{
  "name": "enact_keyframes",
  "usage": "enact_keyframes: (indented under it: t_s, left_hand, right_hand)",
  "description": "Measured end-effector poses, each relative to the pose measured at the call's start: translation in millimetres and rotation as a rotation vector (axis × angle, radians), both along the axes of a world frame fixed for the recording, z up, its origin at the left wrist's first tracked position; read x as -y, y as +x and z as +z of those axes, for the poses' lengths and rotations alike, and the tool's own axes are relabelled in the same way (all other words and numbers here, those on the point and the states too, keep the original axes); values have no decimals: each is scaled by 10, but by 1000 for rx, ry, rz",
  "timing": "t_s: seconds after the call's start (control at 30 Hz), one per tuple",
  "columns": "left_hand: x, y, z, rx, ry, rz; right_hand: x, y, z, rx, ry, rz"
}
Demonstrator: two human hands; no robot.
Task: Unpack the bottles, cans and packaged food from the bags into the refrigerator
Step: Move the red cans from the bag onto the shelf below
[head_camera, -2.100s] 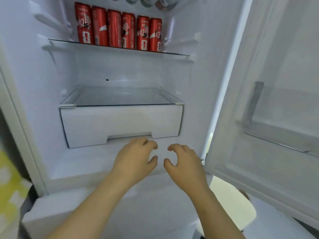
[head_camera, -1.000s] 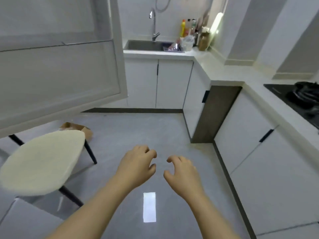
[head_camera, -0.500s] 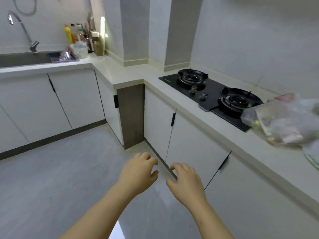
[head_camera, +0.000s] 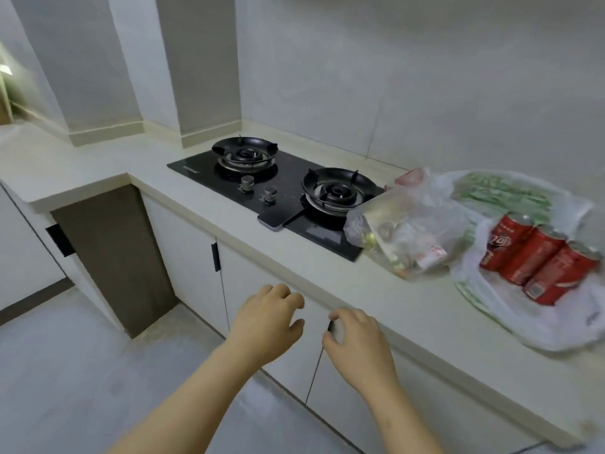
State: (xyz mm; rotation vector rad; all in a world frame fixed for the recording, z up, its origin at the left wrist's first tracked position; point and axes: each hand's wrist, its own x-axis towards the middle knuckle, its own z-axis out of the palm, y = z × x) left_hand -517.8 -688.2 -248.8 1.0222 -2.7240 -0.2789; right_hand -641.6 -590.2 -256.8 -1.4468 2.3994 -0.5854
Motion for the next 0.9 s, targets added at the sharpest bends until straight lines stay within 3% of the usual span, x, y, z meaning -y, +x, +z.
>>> enact_keyframes:
  t_s: [0.5, 0.9]
  left_hand:
    - [1275, -1856, 202, -61, -41, -466]
    - [1304, -2865, 340, -123, -14, -701]
  right_hand:
    - [862, -1300, 155, -69, -120, -518]
    - [773, -1968, 269, -72, -192, -759]
